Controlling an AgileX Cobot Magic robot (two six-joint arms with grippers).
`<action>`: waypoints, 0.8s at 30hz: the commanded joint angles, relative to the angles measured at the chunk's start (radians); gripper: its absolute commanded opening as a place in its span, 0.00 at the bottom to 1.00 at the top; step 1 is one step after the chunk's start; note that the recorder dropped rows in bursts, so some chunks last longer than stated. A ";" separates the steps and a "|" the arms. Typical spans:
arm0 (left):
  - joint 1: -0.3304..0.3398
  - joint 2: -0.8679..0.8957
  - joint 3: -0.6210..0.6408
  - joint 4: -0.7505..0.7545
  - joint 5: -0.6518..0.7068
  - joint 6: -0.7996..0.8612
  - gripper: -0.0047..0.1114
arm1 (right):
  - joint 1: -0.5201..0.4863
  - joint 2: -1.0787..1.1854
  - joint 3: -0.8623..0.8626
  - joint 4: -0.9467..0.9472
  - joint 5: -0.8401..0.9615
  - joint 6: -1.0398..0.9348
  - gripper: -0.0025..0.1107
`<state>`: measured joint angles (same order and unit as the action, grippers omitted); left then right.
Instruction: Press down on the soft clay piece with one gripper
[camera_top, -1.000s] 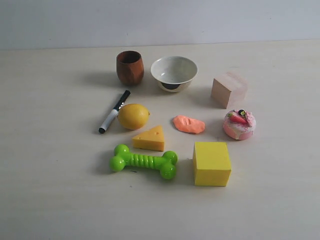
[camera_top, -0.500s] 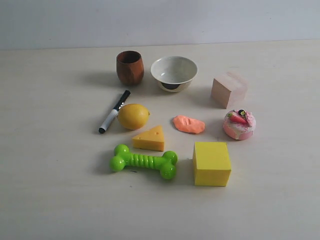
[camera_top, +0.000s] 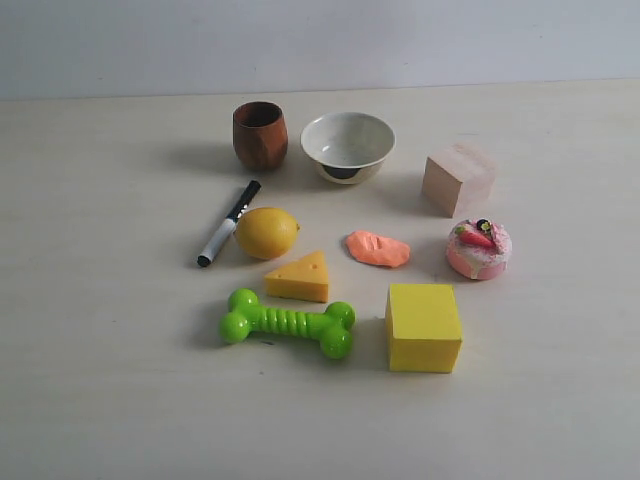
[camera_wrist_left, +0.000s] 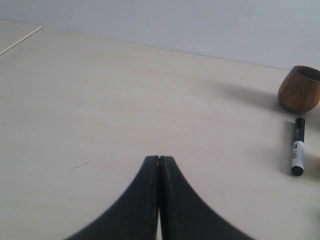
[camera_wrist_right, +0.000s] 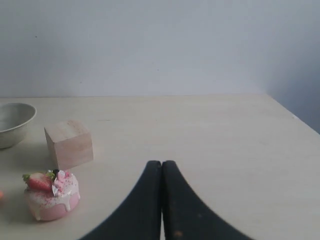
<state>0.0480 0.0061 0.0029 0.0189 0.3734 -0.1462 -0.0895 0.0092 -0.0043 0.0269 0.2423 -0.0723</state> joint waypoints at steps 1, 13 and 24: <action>0.001 -0.006 -0.003 0.000 -0.009 -0.006 0.04 | -0.007 -0.009 0.004 0.000 0.033 -0.006 0.02; 0.001 -0.006 -0.003 0.000 -0.009 -0.006 0.04 | -0.007 -0.009 0.004 0.008 0.076 0.016 0.02; 0.001 -0.006 -0.003 0.000 -0.009 -0.006 0.04 | -0.007 -0.009 0.004 0.008 0.094 0.033 0.02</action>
<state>0.0480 0.0061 0.0029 0.0189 0.3734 -0.1462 -0.0895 0.0069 -0.0043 0.0309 0.3406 -0.0590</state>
